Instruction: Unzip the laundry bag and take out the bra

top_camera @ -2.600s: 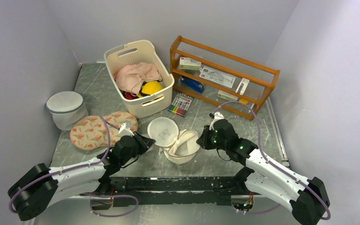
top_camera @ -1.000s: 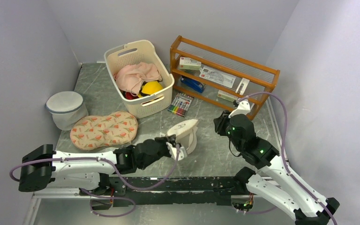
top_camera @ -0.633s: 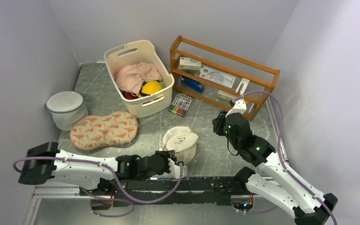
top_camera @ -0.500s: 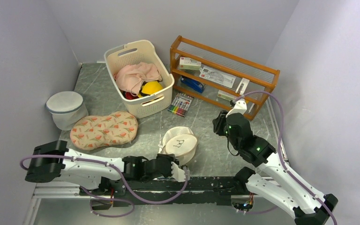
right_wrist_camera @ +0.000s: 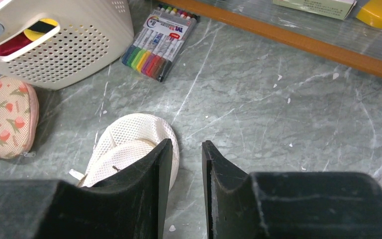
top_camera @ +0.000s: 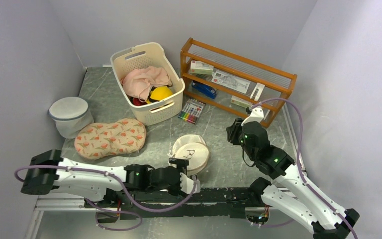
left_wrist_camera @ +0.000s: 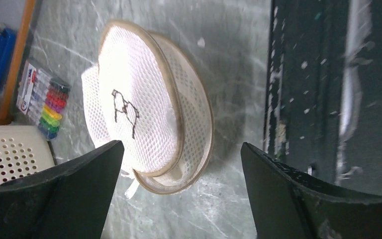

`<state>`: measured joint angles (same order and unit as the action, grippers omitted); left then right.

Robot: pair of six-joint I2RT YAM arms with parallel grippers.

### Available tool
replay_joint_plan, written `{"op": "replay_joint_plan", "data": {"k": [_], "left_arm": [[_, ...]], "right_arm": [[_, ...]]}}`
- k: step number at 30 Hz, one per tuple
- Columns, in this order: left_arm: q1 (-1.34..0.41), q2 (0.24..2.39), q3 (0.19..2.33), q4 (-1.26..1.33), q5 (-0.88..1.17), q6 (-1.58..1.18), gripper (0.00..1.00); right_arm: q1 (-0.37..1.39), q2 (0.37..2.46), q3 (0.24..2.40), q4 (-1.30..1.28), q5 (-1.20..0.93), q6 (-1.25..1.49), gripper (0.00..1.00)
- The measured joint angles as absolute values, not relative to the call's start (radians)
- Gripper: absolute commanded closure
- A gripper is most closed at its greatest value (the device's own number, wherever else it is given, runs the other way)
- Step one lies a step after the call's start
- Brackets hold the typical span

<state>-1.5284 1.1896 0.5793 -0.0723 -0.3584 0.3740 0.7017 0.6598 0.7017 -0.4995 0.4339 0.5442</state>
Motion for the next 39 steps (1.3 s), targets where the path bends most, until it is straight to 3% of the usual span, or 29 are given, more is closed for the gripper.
{"op": "replay_joint_plan", "data": {"k": [7,9,13,19,24,28,31,34,39], "left_arm": [[-1.459,0.95,0.602,-0.089,-0.21,0.271,0.03],[-1.419,0.896,0.597,-0.053,-0.201,0.245,0.11],[-1.32,0.894,0.584,0.057,-0.186,0.154,0.4],[-1.133,1.082,0.528,0.276,-0.053,-0.07,0.5],[-1.087,1.325,0.486,0.455,0.061,-0.231,0.69],[-1.072,1.518,0.529,0.44,0.099,-0.258,0.65],[-1.07,1.601,0.601,0.358,0.102,-0.247,0.52],[-1.07,1.569,0.628,0.313,0.1,-0.231,0.35],[-1.067,1.417,0.623,0.271,0.062,-0.225,0.17]], "right_arm": [[0.702,0.672,0.693,-0.497,0.434,0.545,0.71],[0.702,0.672,0.689,-0.497,0.431,0.546,0.71],[0.701,0.668,0.689,-0.499,0.427,0.551,0.71],[0.702,0.65,0.689,-0.5,0.427,0.554,0.71],[0.702,0.654,0.689,-0.505,0.424,0.564,0.71],[0.701,0.643,0.689,-0.524,0.418,0.57,0.71],[0.701,0.63,0.689,-0.526,0.415,0.571,0.71],[0.702,0.635,0.689,-0.526,0.415,0.571,0.71],[0.702,0.663,0.689,-0.525,0.411,0.572,0.71]]}}
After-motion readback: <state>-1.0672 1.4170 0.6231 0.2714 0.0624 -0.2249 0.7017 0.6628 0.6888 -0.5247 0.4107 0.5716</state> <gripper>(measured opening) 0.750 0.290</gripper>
